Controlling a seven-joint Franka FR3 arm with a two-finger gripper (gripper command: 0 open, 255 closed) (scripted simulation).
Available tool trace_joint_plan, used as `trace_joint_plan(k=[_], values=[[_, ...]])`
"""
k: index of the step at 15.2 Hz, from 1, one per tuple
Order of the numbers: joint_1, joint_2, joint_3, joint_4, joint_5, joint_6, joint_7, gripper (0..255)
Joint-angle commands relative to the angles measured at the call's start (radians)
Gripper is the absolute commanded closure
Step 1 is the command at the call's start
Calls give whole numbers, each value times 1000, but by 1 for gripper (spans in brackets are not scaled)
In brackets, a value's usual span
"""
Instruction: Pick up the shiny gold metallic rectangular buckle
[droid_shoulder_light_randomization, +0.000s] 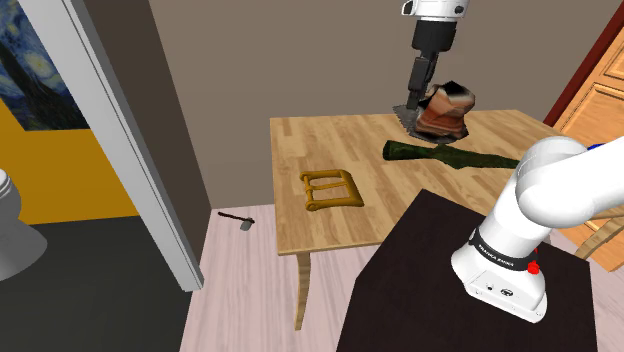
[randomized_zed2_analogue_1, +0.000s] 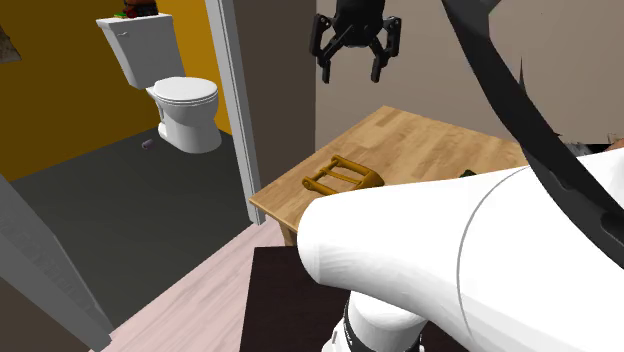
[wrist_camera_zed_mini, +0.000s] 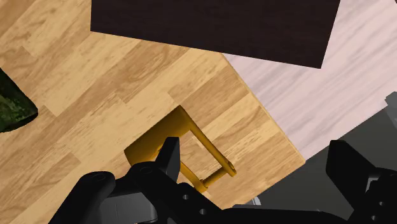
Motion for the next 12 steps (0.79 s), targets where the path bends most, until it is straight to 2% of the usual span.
trace_joint_plan(k=[1, 6, 12], values=[[0, 0, 0, 0, 0, 0, 0, 0], [13, 90, -43, -87, -34, 175, -123, 0], [28, 256, -92, -141, -63, 393, -266, 0]])
